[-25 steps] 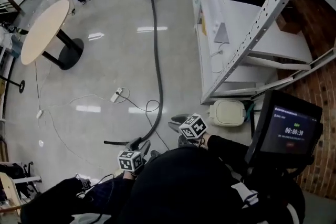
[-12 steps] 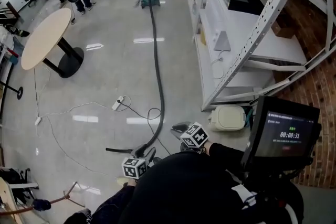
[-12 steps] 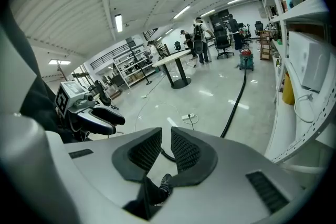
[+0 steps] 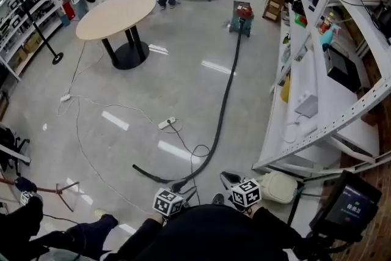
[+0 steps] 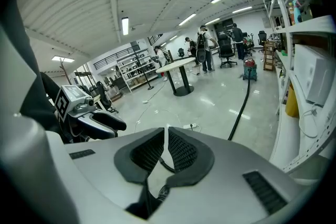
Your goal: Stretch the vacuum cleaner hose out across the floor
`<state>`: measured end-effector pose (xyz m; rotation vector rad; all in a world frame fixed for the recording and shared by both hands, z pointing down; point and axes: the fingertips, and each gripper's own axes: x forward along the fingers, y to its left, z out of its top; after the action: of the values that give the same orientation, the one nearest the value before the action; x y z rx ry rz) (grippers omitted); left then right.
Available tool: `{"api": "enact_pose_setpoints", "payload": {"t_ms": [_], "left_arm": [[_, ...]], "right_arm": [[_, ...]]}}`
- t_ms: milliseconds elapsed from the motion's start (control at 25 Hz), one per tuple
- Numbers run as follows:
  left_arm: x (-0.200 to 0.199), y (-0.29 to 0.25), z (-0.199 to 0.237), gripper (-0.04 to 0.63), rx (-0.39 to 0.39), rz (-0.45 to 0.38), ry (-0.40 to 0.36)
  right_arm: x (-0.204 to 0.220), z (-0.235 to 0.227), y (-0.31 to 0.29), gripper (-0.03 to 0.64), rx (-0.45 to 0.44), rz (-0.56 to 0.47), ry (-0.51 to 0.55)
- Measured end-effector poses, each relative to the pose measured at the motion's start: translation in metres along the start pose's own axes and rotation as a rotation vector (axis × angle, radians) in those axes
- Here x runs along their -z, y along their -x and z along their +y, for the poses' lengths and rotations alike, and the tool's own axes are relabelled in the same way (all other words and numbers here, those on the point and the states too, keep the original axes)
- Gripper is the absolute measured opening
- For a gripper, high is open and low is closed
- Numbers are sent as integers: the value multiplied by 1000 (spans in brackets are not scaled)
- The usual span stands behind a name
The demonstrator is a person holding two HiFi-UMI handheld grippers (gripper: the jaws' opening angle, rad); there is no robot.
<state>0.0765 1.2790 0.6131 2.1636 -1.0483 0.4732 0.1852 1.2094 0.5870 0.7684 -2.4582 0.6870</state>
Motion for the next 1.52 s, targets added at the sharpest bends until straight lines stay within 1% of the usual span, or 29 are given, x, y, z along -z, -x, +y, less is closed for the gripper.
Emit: {"api": "enact_pose_setpoints", "payload": {"t_ms": [200, 280, 360, 560, 680, 800, 960, 1120, 1320, 1520], "left_arm": [[-26, 6, -4, 212, 16, -44, -3], [-27, 5, -6, 212, 21, -39, -3], [-24, 4, -6, 212, 19, -25, -6], [-18, -5, -9, 212, 5, 5, -5], [-20, -13, -11, 212, -11, 12, -1], [-31, -18, -15, 212, -21, -4, 18], [-35, -30, -27, 212, -11, 39, -15], [-26, -42, -38, 210, -29, 97, -44], [-28, -61, -51, 212, -37, 118, -49], [-33, -74, -59, 212, -48, 123, -47]], "right_arm": [[-33, 12, -4, 31, -21, -48, 53], [-43, 16, -2, 29, -22, -73, 69], [-51, 17, 1, 25, -5, -105, 85], [-65, -2, 13, 15, 46, -173, 97], [-68, -19, 19, 15, 53, -188, 87], [-70, -31, 19, 14, 45, -195, 75], [-68, -44, 26, 14, 44, -203, 46], [-60, -53, 28, 14, 5, -200, 33], [-51, -74, 35, 14, -12, -197, 23], [-48, -88, 42, 14, -25, -193, 23]]}}
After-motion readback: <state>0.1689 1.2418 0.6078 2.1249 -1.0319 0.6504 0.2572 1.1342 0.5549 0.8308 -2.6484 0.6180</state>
